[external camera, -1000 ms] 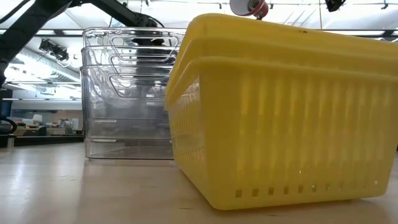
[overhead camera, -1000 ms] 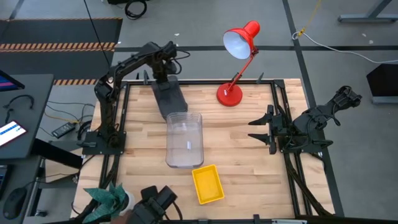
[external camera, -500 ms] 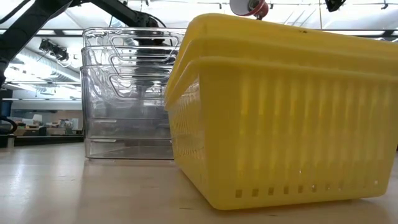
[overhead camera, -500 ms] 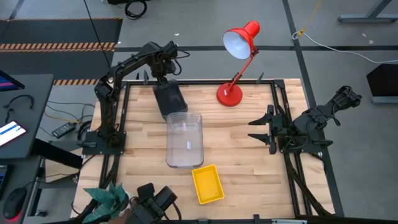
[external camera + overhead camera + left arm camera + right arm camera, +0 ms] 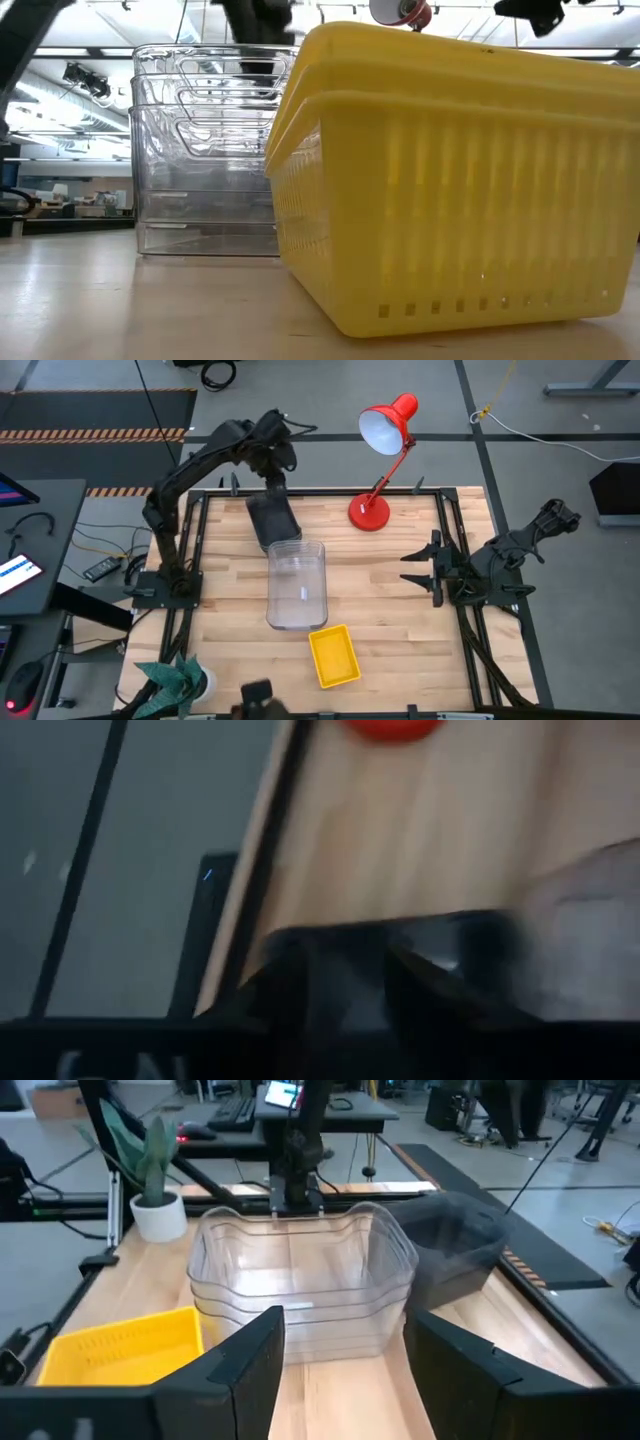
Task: Stack baskets by color
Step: Return to Home Position
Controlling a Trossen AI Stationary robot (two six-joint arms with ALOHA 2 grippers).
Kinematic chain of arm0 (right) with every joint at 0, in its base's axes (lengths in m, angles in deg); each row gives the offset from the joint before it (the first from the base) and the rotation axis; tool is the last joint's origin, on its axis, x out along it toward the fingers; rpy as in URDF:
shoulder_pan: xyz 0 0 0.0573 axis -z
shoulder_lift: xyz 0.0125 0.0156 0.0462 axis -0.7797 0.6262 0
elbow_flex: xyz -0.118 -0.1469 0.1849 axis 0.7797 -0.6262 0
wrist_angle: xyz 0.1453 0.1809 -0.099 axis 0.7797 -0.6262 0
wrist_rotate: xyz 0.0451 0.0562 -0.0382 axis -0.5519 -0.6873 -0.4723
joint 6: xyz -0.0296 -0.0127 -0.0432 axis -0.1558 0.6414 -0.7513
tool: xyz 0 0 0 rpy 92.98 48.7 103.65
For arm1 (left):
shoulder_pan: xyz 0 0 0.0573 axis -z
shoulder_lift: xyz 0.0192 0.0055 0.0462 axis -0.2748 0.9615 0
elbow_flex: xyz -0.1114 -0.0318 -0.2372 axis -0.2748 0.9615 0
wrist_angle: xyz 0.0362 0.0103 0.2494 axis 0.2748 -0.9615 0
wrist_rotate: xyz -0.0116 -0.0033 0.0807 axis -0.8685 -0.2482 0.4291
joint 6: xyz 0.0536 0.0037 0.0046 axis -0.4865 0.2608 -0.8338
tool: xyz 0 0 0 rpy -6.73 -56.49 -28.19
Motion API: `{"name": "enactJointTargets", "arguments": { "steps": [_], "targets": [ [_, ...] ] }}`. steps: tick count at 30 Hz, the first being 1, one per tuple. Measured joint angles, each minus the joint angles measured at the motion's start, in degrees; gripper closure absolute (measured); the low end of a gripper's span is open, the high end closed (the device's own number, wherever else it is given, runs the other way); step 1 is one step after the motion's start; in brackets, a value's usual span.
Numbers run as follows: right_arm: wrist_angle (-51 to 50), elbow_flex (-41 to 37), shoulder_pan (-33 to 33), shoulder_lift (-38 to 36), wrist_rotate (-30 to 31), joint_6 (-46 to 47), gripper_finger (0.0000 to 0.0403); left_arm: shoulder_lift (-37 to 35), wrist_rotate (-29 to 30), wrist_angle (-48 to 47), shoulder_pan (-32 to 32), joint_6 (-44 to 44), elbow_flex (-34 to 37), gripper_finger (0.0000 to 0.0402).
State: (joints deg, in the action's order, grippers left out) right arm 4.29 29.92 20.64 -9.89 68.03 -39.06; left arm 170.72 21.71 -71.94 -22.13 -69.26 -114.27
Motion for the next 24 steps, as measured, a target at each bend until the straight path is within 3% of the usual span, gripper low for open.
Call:
{"name": "enactJointTargets", "arguments": {
  "steps": [3, 6, 10, 17, 24],
  "targets": [
    [1.9, -2.9, 0.0, -2.3, -0.1, 0.9, 0.0195, -4.2, -4.1, 1.6, 3.0, 0.4, 3.2, 0.028],
    [4.2, -5.9, -0.4, -4.6, -0.2, 0.8, 0.0197, -9.0, -12.0, 4.1, 4.9, 0.6, 8.6, 0.0292],
    [8.3, -9.9, -1.1, -7.4, -1.1, -0.9, 0.0198, -15.4, -20.8, 15.9, 7.4, 3.9, 18.7, 0.0308],
    [11.2, -13.9, -1.4, -11.6, -3.8, -3.6, 0.0198, -23.0, -25.0, 42.7, 12.5, 9.1, 35.2, 0.0331],
    [11.6, -17.6, -1.4, -17.7, -3.6, -3.8, 0.0198, -26.1, -26.1, 58.3, 16.3, 10.3, 49.2, 0.035]
  ]
}}
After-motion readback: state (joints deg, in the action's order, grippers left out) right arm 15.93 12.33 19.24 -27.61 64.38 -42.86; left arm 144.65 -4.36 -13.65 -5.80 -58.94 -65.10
